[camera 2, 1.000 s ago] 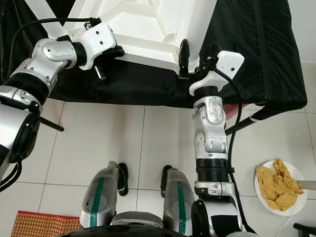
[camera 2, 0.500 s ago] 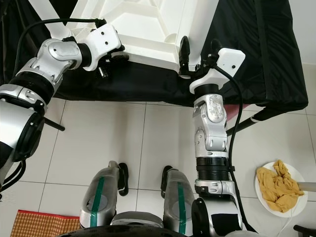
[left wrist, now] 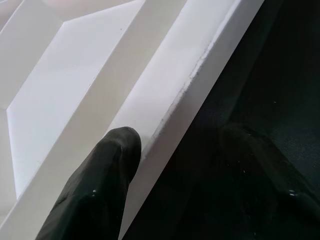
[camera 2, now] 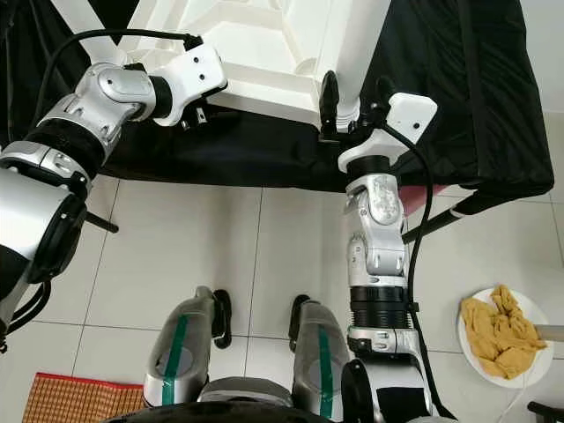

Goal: Building children table

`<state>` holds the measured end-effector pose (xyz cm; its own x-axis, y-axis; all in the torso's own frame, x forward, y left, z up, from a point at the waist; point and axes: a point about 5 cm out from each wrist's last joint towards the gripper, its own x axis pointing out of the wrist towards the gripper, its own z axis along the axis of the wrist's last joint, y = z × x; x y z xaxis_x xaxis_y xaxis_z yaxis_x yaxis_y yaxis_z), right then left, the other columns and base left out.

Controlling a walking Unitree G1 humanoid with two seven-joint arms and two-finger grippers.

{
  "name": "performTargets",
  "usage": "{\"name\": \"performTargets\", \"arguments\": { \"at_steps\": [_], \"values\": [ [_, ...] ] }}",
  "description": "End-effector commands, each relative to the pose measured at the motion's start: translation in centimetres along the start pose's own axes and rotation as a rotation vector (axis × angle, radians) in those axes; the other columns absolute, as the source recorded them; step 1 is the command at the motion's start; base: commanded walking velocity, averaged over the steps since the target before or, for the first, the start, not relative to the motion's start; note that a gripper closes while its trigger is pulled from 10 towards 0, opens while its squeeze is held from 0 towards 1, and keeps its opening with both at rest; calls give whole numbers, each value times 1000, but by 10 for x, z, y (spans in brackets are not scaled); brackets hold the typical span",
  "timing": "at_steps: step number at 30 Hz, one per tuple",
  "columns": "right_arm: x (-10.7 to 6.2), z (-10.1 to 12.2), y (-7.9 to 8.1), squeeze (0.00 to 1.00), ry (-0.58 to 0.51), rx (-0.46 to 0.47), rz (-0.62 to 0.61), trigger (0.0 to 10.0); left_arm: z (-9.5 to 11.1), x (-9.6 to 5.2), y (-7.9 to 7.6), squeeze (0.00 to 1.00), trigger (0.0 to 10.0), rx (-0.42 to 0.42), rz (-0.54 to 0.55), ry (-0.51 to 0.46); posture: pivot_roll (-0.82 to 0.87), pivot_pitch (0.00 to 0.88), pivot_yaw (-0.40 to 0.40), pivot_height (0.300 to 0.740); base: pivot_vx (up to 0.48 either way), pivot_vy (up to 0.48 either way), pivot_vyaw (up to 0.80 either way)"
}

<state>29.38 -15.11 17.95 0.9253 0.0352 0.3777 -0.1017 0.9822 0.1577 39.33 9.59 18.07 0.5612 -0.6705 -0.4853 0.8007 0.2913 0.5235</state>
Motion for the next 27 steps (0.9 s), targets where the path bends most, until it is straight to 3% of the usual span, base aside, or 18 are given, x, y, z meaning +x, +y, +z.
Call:
{"name": "performTargets", "arguments": {
  "at_steps": [1,10,16,17,19,20,21,22,27],
  "values": [
    [-3,-2,2,0,13,-1,2,10000,-14,4,-12,0,10000,-45,-43,70,-44,149,83,740,0,0,0],
    [-7,-2,3,0,20,0,-8,10000,-8,11,-11,0,10000,-120,22,69,-50,172,94,740,0,0,0],
    [-13,-3,2,0,31,-3,-21,10000,-8,16,-19,0,10000,-109,-53,84,-55,194,105,740,0,0,0],
    [-14,-3,2,0,33,-3,-23,10000,-9,16,-21,0,5843,-108,-69,89,-55,198,107,740,0,0,0],
    [-14,-2,2,0,34,-3,-24,10000,-9,17,-22,0,5843,-109,-79,92,-55,200,108,740,0,0,0],
    [-15,-3,2,0,36,-4,-26,10000,-9,17,-24,0,4510,-104,-93,93,-54,203,109,740,0,0,0],
    [-15,-3,2,0,36,-4,-26,10000,-9,17,-24,0,4510,-104,-93,93,-54,203,109,740,0,0,0],
    [-16,-3,2,0,38,-3,-27,10000,-9,17,-26,0,0,-93,-114,90,-55,207,111,740,0,0,0],
    [-18,-3,2,0,43,-2,-32,10000,-8,18,-29,0,0,-80,-156,74,-54,208,112,740,0,0,0]
  ]
}}
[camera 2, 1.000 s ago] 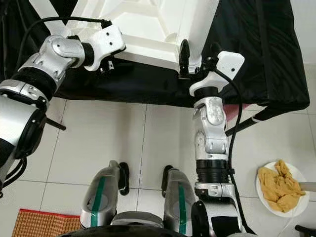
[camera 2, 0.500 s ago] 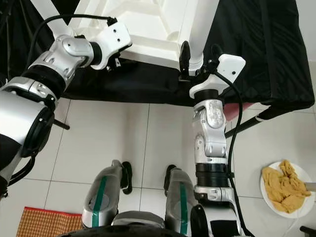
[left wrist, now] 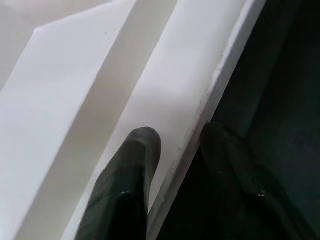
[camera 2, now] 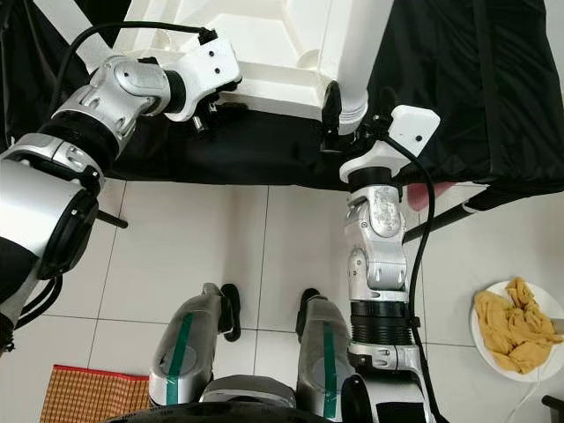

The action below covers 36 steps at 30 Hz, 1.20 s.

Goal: Building children table

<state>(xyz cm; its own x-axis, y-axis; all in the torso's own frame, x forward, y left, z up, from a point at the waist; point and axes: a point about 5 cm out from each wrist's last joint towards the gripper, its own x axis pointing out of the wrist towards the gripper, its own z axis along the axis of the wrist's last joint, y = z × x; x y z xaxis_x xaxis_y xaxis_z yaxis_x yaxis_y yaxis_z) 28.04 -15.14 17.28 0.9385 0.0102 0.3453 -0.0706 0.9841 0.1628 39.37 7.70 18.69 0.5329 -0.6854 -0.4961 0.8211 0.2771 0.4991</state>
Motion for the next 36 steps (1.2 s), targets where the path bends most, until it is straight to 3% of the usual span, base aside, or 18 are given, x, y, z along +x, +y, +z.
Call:
{"name": "performTargets", "arguments": {
  "at_steps": [1,6,7,10,11,13,14,26,27,28,29,36],
  "values": [
    [-3,-2,2,0,13,4,-1,10000,-26,8,-27,0,0,-63,-126,81,-54,208,112,740,0,0,0],
    [-3,-2,1,0,19,2,-3,10000,-30,6,-26,0,0,-83,-124,95,-52,205,106,740,0,0,0],
    [-3,-2,1,0,19,1,-2,10000,-32,5,-26,0,3765,-77,-131,98,-51,203,103,740,0,0,0],
    [-1,-2,1,0,18,-2,1,10000,-36,2,-28,0,4196,-73,-161,96,-48,198,98,740,0,0,0],
    [-1,-1,1,0,18,-2,2,10000,-38,-1,-29,0,3529,-63,-186,91,-46,193,94,740,0,0,0],
    [0,-1,1,0,18,-3,4,10000,-41,-3,-30,0,3176,-57,-210,85,-46,191,92,740,0,0,0],
    [1,-1,1,0,17,-3,7,10000,-45,-5,-31,0,10000,-51,-221,88,-44,185,87,740,0,0,0],
    [8,-2,3,0,18,0,41,10000,-59,-16,-31,0,10000,-78,-208,74,-25,166,56,740,0,0,0],
    [10,-2,5,0,18,0,51,10000,-60,-17,-30,63,10000,-95,-199,74,-23,164,50,740,0,0,0],
    [10,-2,5,0,18,0,51,10000,-60,-17,-30,63,10000,-95,-199,74,-23,164,50,740,0,0,0],
    [11,-1,5,0,17,-1,59,10000,-59,-18,-28,1000,10000,-104,-181,54,-22,162,43,740,0,0,0],
    [15,0,4,0,14,-9,70,10000,-50,-22,-20,1000,10000,-120,-154,-29,-16,159,33,740,0,0,0]
  ]
}}
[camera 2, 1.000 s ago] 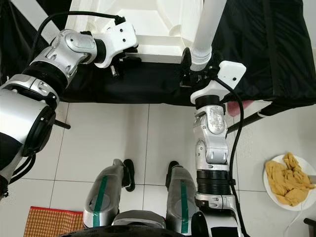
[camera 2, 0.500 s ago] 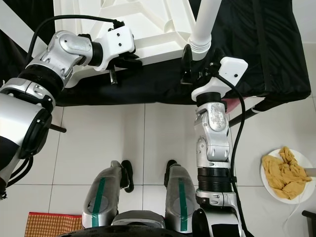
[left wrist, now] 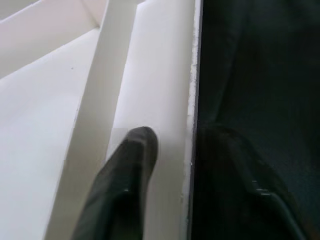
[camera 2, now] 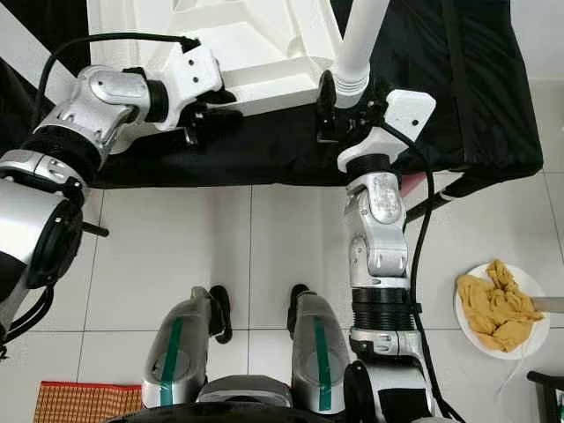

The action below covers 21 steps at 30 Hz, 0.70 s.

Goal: Building children table

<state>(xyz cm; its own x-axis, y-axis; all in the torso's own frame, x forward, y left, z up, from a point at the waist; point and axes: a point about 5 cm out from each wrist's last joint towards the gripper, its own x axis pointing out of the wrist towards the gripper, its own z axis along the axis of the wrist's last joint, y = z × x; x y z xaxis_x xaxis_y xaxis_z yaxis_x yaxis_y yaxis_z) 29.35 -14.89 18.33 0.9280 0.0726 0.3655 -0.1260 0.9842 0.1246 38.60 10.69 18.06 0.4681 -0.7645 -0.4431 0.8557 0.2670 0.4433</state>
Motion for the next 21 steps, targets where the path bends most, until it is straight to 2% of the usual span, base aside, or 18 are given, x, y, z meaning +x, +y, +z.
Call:
{"name": "performTargets", "arguments": {
  "at_steps": [1,3,4,5,7,11,16,21],
  "values": [
    [0,-5,-1,0,24,6,4,10000,-22,-3,-15,878,10000,-104,-100,31,-13,158,31,740,0,0,0],
    [0,-5,-1,0,23,5,3,10000,-18,-3,-13,878,10000,-118,-103,0,-13,158,31,740,0,0,0],
    [1,-5,-2,0,23,6,4,10000,-11,-4,-10,0,10000,-119,-106,-48,-10,158,27,740,0,0,0],
    [1,-5,-2,0,23,6,4,10000,-11,-4,-10,0,10000,-119,-106,-48,-10,158,27,740,0,0,0],
    [2,-6,-1,0,23,9,9,10000,3,-4,-5,0,10000,-116,-103,-139,-2,158,23,740,0,0,0],
    [7,-7,2,0,19,15,27,10000,39,-8,9,0,10000,-124,-10,-344,13,150,12,740,0,0,0],
    [10,-7,3,0,17,19,36,10000,56,-11,13,0,10000,-135,47,-438,22,146,8,740,0,0,0],
    [17,-7,6,0,13,31,50,10000,69,-12,4,0,10000,-136,147,-500,41,131,-7,740,0,0,0]
  ]
}}
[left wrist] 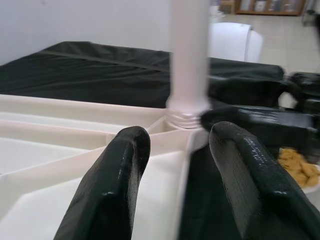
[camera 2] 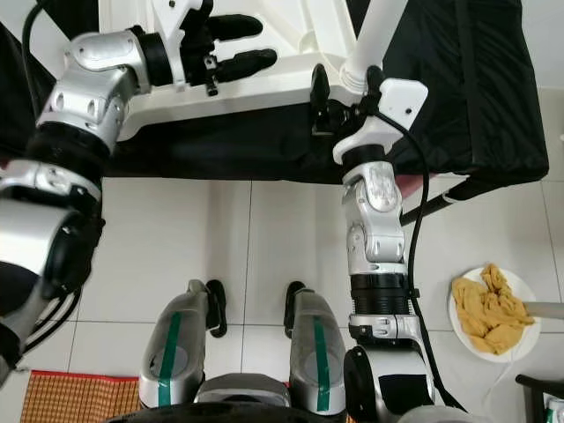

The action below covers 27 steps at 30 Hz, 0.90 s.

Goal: Building children table

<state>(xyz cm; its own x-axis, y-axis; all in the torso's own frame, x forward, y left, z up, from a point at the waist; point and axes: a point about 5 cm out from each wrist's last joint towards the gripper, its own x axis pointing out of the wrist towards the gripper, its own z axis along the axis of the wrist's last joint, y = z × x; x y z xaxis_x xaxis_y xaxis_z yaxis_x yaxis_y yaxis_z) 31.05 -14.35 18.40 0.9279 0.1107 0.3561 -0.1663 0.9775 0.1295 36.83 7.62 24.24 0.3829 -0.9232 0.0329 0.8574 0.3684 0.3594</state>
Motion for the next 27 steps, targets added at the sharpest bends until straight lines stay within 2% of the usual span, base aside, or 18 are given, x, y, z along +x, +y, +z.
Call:
{"name": "performTargets", "arguments": {
  "at_steps": [1,2,4,8,15,16,18,19,20,23,27],
  "values": [
    [3,-1,3,0,-3,14,17,10000,0,1,-3,0,10000,-16,110,-9,43,130,-8,740,0,0,0],
    [5,-1,2,0,-3,11,17,10000,0,1,-7,0,10000,-26,150,-23,45,124,-12,740,0,0,0],
    [5,-1,2,0,-3,11,17,10000,0,1,-7,0,10000,-26,150,-23,45,124,-12,740,0,0,0],
    [12,-2,3,0,-5,-5,32,10000,-3,1,-16,0,10000,-63,340,-46,58,103,-31,740,0,0,0],
    [13,-6,4,0,-3,-16,52,10000,-8,-3,-23,0,10000,-72,464,-18,63,94,-44,740,0,0,0],
    [12,-8,4,0,2,-18,50,10000,-9,-5,-28,0,10000,-70,495,-3,66,93,-47,740,0,0,0],
    [12,-8,4,0,2,-18,50,10000,-9,-5,-28,0,10000,-70,495,-3,66,93,-47,740,0,0,0],
    [12,-12,5,0,9,-15,56,10000,-17,-5,-36,0,10000,-109,491,31,70,91,-50,740,0,0,0],
    [12,-13,6,0,13,-13,61,10000,-22,-5,-40,0,10000,-109,482,63,75,91,-56,740,0,0,0],
    [12,-14,6,0,15,-12,64,10000,-26,-5,-43,0,10000,-107,475,84,75,91,-56,740,0,0,0],
    [13,-16,6,0,13,-8,70,10000,-34,-8,-48,0,10000,-118,454,164,82,86,-59,740,0,0,0]
  ]
}}
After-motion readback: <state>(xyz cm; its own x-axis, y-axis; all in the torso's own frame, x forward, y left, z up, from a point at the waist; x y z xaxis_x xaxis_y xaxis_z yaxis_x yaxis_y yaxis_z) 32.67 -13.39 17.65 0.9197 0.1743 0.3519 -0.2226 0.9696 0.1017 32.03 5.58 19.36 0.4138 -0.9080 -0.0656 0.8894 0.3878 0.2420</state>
